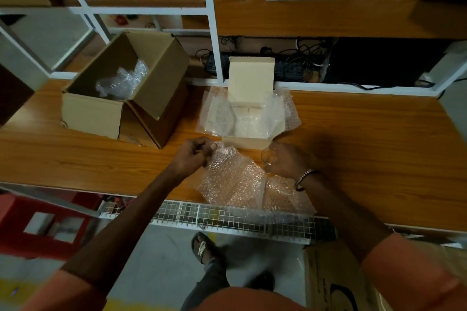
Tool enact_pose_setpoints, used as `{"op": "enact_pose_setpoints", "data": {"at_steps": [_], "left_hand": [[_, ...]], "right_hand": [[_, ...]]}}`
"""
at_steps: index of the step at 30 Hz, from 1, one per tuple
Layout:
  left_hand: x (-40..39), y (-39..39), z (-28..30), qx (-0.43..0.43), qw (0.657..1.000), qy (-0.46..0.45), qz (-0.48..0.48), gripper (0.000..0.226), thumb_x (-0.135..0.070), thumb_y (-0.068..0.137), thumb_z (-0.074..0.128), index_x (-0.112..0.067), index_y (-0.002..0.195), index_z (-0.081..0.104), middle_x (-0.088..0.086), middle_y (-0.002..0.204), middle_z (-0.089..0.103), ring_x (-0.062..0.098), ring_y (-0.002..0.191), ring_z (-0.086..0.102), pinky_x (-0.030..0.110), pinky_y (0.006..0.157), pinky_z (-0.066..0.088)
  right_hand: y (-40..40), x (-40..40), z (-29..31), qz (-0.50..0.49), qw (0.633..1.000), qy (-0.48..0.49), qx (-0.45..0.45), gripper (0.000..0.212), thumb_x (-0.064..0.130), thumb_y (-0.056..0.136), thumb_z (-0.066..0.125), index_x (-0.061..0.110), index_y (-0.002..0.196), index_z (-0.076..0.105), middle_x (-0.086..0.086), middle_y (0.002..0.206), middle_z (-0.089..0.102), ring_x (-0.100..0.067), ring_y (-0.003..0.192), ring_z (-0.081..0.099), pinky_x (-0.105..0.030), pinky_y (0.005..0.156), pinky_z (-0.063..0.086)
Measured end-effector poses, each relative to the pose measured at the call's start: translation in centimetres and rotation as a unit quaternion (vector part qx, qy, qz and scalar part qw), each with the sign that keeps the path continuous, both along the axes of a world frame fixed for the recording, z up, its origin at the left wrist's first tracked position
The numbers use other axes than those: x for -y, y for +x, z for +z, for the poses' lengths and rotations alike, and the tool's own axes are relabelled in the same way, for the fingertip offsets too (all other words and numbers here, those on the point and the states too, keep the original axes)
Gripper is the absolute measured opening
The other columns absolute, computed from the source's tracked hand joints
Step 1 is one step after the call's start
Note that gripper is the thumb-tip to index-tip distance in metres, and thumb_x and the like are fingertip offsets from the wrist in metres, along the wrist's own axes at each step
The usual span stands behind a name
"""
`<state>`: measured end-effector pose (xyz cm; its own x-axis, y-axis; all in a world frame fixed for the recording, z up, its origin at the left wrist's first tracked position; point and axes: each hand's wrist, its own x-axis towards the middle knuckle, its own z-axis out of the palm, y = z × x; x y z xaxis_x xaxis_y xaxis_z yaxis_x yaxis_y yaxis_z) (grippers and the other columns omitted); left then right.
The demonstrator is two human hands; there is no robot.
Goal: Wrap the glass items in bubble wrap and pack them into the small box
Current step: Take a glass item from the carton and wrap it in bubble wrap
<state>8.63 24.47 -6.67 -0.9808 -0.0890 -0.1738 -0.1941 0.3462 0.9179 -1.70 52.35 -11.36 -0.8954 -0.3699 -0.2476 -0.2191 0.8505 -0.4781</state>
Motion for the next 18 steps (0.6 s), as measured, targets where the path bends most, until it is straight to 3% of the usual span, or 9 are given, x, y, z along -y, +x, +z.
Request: {"op": "enact_pose_setpoints", "data": {"at_steps": [4,7,9,11,13,15,18], "left_hand": [[0.0,-0.1,-0.3,-0.002,1.0,-0.023,0.02,0.026,-0.025,0.106,0.065,-0.002,0.092,0.067,0.004,0.08,0.065,0.017,0.074,0.06,0.033,0.069,0.047],[-0.7,-0.4,-0.1,-0.021,0.998,-0.037,0.046,0.027,-0.023,0.105,0.067,-0.002,0.088,0.066,0.022,0.084,0.07,0.021,0.076,0.06,0.034,0.071,0.047],[-1.0,-0.7,0.1,-0.034,0.996,-0.049,0.064,0.024,-0.023,0.104,0.069,-0.004,0.089,0.068,0.021,0.088,0.073,0.02,0.078,0.065,0.036,0.074,0.052],[-1.4,-1.1,0.6,-0.041,0.995,-0.039,0.077,0.022,-0.024,0.103,0.07,-0.006,0.09,0.071,0.012,0.088,0.075,0.021,0.082,0.071,0.041,0.081,0.058],[-1.6,-1.7,1.4,-0.046,0.994,0.004,0.096,0.023,-0.022,0.102,0.072,0.0,0.096,0.073,0.017,0.096,0.076,0.025,0.091,0.074,0.046,0.087,0.062],[-1.9,-2.0,2.6,-0.069,0.992,0.036,0.102,0.022,-0.018,0.101,0.072,0.004,0.097,0.073,0.022,0.097,0.075,0.02,0.085,0.072,0.036,0.079,0.063],[-2.4,-2.4,4.6,-0.102,0.989,0.062,0.093,0.018,-0.02,0.099,0.074,-0.004,0.09,0.074,0.007,0.082,0.073,0.014,0.076,0.066,0.026,0.069,0.056]], "right_hand": [[-0.5,0.5,2.7,-0.027,0.997,-0.061,-0.038,0.065,0.039,0.072,0.095,0.011,0.124,0.069,-0.008,0.109,0.075,-0.018,0.088,0.065,-0.019,0.056,0.042],[-0.6,1.5,6.2,-0.055,0.985,-0.152,-0.06,0.069,0.051,0.069,0.095,0.019,0.124,0.068,0.002,0.107,0.073,-0.014,0.089,0.068,-0.026,0.065,0.055],[-0.4,2.2,8.5,-0.069,0.967,-0.243,-0.043,0.069,0.051,0.066,0.097,0.021,0.121,0.069,0.004,0.105,0.074,-0.014,0.089,0.071,-0.032,0.074,0.061],[0.0,2.6,10.5,-0.069,0.944,-0.321,0.008,0.067,0.054,0.064,0.098,0.024,0.118,0.071,0.005,0.102,0.077,-0.013,0.091,0.075,-0.032,0.074,0.061],[0.3,2.6,12.3,-0.034,0.927,-0.363,0.085,0.058,0.047,0.069,0.097,0.027,0.117,0.072,0.003,0.102,0.081,-0.013,0.097,0.077,-0.029,0.073,0.058],[0.7,2.5,13.2,0.02,0.916,-0.374,0.147,0.049,0.035,0.076,0.095,0.027,0.119,0.073,0.0,0.106,0.082,-0.018,0.102,0.078,-0.032,0.077,0.059],[0.9,2.7,13.6,0.058,0.91,-0.373,0.169,0.047,0.027,0.077,0.095,0.028,0.119,0.074,-0.003,0.109,0.081,-0.026,0.108,0.076,-0.041,0.088,0.059]]}}
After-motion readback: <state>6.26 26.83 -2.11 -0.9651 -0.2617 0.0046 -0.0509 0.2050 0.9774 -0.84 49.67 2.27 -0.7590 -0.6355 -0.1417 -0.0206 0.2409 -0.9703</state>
